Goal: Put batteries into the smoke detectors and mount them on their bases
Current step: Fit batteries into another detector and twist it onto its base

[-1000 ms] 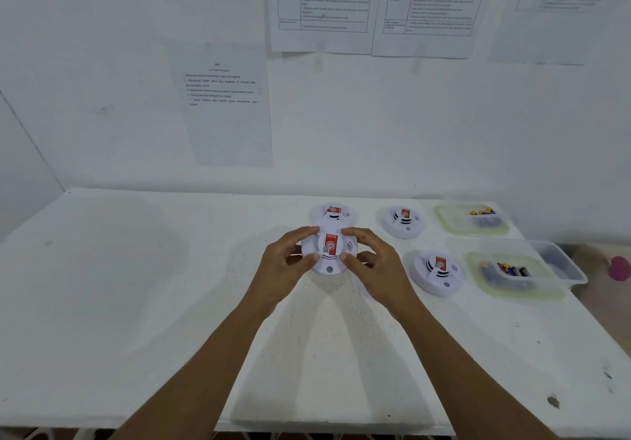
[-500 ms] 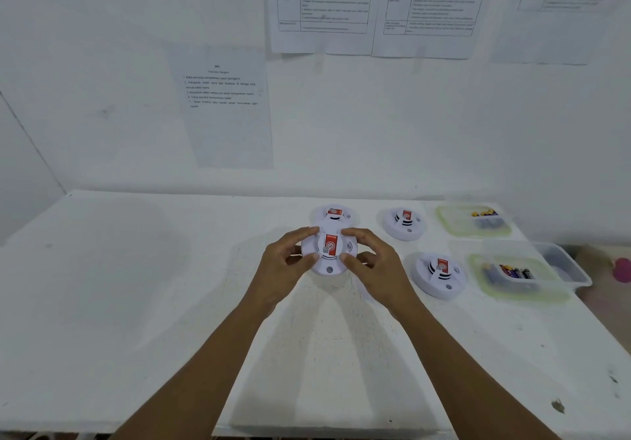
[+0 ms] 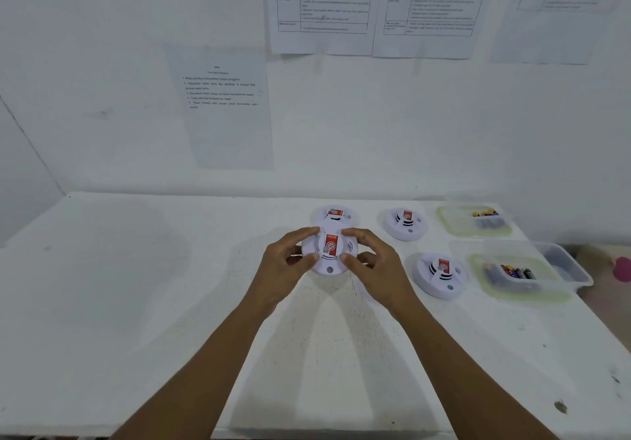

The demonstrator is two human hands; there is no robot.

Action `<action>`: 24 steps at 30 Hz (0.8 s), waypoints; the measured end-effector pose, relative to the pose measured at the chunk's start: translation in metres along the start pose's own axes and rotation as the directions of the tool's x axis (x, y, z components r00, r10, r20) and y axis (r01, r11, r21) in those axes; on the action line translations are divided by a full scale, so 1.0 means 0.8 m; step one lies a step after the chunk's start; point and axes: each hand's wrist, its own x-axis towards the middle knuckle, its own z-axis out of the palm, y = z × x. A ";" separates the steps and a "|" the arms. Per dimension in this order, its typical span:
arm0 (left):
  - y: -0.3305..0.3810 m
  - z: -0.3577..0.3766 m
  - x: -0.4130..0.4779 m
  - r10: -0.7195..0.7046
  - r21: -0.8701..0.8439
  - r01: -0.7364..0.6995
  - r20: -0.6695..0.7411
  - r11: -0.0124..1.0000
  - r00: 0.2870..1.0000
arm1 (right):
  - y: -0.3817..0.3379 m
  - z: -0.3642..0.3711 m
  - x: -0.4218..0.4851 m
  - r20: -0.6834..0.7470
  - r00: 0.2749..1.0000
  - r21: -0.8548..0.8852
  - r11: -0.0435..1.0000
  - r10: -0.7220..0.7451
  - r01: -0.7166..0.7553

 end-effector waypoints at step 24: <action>-0.009 -0.010 -0.004 0.016 0.031 -0.016 0.014 0.999 1.000 | 0.000 0.009 -0.002 -0.003 1.000 -0.112 0.994 0.018 -0.018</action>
